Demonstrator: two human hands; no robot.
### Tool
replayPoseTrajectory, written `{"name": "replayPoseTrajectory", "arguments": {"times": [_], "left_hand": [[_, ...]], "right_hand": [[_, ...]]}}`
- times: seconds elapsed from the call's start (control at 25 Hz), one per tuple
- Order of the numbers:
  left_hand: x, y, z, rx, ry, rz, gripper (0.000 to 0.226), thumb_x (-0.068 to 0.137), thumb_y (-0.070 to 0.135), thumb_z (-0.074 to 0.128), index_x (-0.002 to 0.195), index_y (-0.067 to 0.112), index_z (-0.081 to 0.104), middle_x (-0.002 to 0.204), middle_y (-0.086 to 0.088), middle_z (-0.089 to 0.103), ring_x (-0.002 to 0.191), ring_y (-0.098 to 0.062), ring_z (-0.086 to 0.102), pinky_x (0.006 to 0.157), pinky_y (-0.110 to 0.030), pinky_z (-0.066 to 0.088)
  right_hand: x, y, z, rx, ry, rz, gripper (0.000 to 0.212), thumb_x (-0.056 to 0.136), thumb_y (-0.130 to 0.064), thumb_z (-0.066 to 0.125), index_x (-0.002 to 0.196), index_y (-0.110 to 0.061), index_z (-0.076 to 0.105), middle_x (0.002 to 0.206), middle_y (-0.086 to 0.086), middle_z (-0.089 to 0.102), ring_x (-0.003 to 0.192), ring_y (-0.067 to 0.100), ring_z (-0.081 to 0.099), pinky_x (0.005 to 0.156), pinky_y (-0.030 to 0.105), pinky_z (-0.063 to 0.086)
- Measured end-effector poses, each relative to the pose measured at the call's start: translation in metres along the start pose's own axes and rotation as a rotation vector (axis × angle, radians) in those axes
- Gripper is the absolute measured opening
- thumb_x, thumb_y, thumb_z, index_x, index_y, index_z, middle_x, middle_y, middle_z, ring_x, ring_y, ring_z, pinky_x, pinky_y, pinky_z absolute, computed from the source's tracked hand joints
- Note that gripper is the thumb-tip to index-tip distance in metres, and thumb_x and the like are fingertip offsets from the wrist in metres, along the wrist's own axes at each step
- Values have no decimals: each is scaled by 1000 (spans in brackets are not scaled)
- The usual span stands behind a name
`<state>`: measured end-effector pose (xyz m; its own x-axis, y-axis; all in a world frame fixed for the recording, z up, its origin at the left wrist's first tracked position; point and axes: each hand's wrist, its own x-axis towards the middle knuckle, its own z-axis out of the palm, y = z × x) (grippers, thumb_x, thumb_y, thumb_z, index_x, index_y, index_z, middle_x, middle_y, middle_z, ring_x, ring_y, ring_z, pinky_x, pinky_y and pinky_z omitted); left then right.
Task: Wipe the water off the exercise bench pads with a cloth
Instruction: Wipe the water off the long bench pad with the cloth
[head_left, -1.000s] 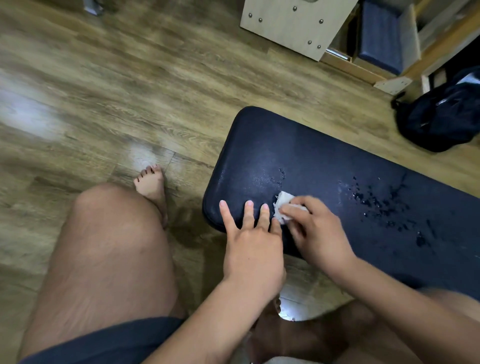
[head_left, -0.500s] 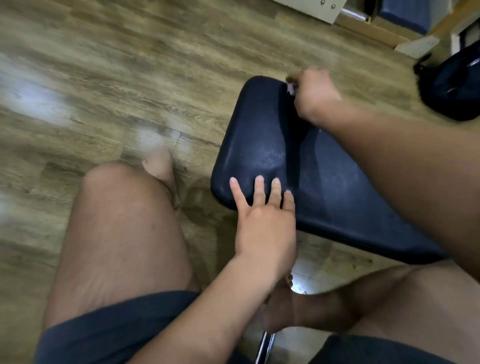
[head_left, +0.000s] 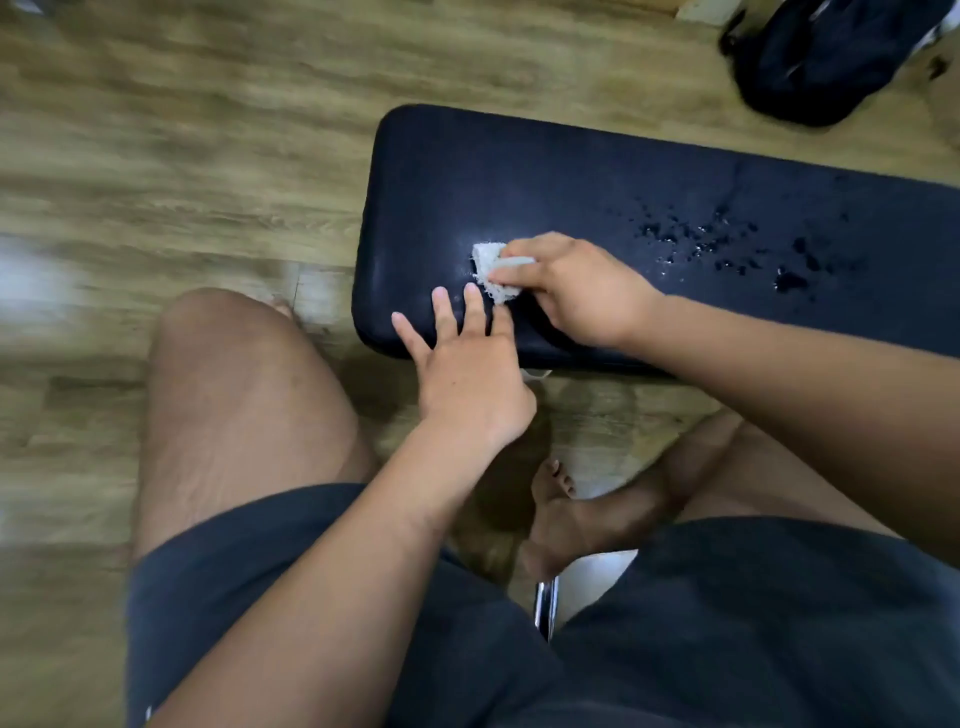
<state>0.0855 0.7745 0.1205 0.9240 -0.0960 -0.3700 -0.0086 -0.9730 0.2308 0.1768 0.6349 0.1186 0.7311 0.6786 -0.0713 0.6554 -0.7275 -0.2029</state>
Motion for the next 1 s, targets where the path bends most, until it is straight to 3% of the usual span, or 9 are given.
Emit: {"name": "replayPoseTrajectory", "arguments": {"times": [0.08,0.24,0.4,0.48,0.56,0.72,0.8,0.88,1.0], "left_hand": [[-4,2,4,2,-10,-9,84,89,28,51,157,18,3,165,-8,-12,148,-38,-18,112,-71,-6],[-4,-2,4,-11,-31,-8,86,89,28,52,157,23,0,165,-2,-14,149,-31,-20,111,-73,-6],[-1,-7,-7,-117,-42,-19,74,89,27,48,155,30,16,166,3,-4,151,-25,-13,109,-74,-8],[1,-5,-9,-85,-44,-8,70,89,26,45,154,30,20,166,2,-2,151,-26,-11,109,-74,-9],[-1,-5,-8,-38,-46,-8,71,90,24,45,155,28,17,166,1,-4,151,-28,-12,110,-73,-8],[0,-11,-5,-35,-19,22,73,89,21,46,155,29,16,166,1,-2,151,-28,-10,110,-73,-8],[0,-13,-6,-103,23,20,71,89,19,46,154,29,19,166,2,4,152,-24,-5,111,-71,-8],[2,-14,-7,-258,126,-46,68,91,19,48,153,26,23,165,1,11,152,-19,5,115,-66,-7],[8,-23,-13,-385,307,-200,57,92,16,47,147,22,36,159,-2,28,148,-20,21,117,-63,-1]], "right_hand": [[25,15,-6,-79,-42,130,50,77,7,42,109,-25,63,118,1,57,106,32,54,75,31,43],[73,16,-17,-1,-33,502,25,70,1,40,70,-23,47,102,6,53,92,32,54,67,28,34],[12,-38,27,134,257,395,22,75,-1,44,84,-14,60,107,10,60,102,32,52,78,33,45],[-39,-46,44,148,285,321,31,79,-1,51,106,-8,65,120,13,60,112,34,53,94,39,47],[-74,-24,41,101,288,309,39,78,3,55,114,-7,66,125,14,60,116,34,55,97,42,48],[-112,15,29,87,434,753,36,79,4,54,109,-8,70,124,11,63,115,30,58,100,30,43],[-91,-6,36,109,547,855,30,77,1,53,99,-6,72,113,11,68,105,32,60,96,28,41],[-45,-46,47,249,588,747,25,74,-3,53,89,-6,73,100,11,71,95,28,61,90,31,45],[2,-95,54,392,398,462,21,78,-10,56,92,-10,72,97,2,68,94,17,55,87,30,44]]}}
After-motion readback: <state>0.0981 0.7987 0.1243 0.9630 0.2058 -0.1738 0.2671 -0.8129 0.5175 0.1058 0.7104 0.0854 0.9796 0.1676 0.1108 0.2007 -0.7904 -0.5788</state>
